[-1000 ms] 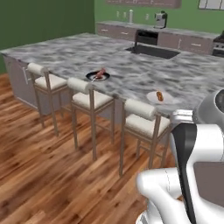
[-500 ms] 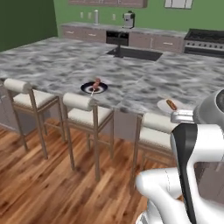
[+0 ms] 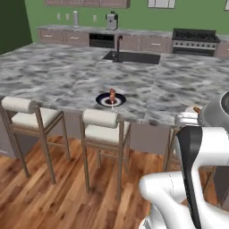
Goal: Pick up the orange and kiwi from the fridge and place one fruit on each plate on the dining counter.
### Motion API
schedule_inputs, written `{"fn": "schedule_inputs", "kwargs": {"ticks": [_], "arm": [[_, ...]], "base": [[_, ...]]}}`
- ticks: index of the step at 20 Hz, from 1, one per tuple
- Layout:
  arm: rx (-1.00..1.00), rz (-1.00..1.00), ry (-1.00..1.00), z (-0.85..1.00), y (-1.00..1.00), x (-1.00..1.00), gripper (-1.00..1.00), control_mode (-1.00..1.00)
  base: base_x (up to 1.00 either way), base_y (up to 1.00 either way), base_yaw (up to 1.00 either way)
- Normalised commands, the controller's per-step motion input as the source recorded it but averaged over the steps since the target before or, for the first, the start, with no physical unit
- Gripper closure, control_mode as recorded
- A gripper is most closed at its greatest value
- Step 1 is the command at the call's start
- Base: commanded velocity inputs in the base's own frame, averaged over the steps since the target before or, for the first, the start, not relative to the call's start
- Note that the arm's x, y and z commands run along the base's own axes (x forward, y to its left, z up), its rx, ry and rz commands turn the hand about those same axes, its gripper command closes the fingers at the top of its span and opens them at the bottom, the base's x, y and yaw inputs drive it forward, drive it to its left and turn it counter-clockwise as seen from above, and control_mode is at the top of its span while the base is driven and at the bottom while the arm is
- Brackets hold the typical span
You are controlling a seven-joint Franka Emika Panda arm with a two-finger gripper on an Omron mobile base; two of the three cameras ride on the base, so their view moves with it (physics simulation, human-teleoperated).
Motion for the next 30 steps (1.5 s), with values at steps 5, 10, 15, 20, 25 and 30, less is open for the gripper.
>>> {"fn": "schedule_inputs", "kwargs": {"ticks": [5,10,15,20,25,30], "arm": [[0.00,0.00,0.00,0.00,0.00,0.00,1.00,1.00],[0.00,0.00,0.00,0.00,0.00,0.00,1.00,1.00],[0.00,0.00,0.00,0.00,0.00,0.00,1.00,1.00],[0.00,0.00,0.00,0.00,0.00,0.00,1.00,1.00],[0.00,-0.01,0.05,-0.03,0.00,0.20,1.00,-1.00],[0.09,0.00,0.36,-0.23,-0.27,1.00,1.00,-1.00]], "base": [[0.84,1.00,-0.36],[0.99,0.94,-0.37],[0.98,0.85,-0.39],[0.97,0.68,-0.36],[0.80,0.10,-0.15],[0.00,0.00,0.00]]}}
